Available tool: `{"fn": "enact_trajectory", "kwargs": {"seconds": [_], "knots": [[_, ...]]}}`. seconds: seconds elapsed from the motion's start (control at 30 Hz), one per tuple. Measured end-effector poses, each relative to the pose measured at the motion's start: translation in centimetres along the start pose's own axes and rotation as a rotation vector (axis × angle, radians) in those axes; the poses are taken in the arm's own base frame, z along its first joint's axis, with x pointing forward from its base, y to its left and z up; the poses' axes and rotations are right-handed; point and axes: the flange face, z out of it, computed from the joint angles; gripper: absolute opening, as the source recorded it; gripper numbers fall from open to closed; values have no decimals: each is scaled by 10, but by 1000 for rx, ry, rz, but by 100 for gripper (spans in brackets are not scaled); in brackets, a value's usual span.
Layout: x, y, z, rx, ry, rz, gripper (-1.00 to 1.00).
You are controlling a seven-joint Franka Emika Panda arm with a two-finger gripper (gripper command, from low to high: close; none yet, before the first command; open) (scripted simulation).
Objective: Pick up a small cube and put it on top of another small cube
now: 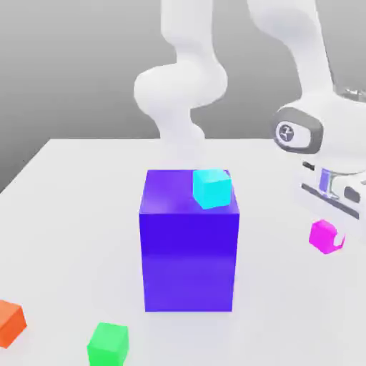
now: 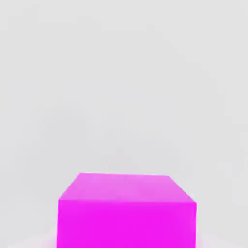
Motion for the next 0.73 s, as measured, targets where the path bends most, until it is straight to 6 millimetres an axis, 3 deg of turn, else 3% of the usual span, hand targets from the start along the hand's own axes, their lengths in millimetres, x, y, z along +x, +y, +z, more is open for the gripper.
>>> {"fn": "enact_trajectory", "kwargs": {"seconds": [0.13, 0.23, 0.3, 0.37, 0.43, 0.6, 0.63, 0.73], "knots": [[-36, 130, -35, -12, 65, 240, -100], [-91, 218, -64, -33, 114, 401, -100], [-140, 261, -74, -48, 113, 473, -100], [-193, 284, -70, -52, 68, 504, -100], [-240, 288, -52, -35, -20, 489, -100], [-261, 287, 12, -22, -63, 472, -100], [-262, 286, 20, -21, -64, 472, 100], [-262, 286, 20, -21, -64, 472, 100]]}}
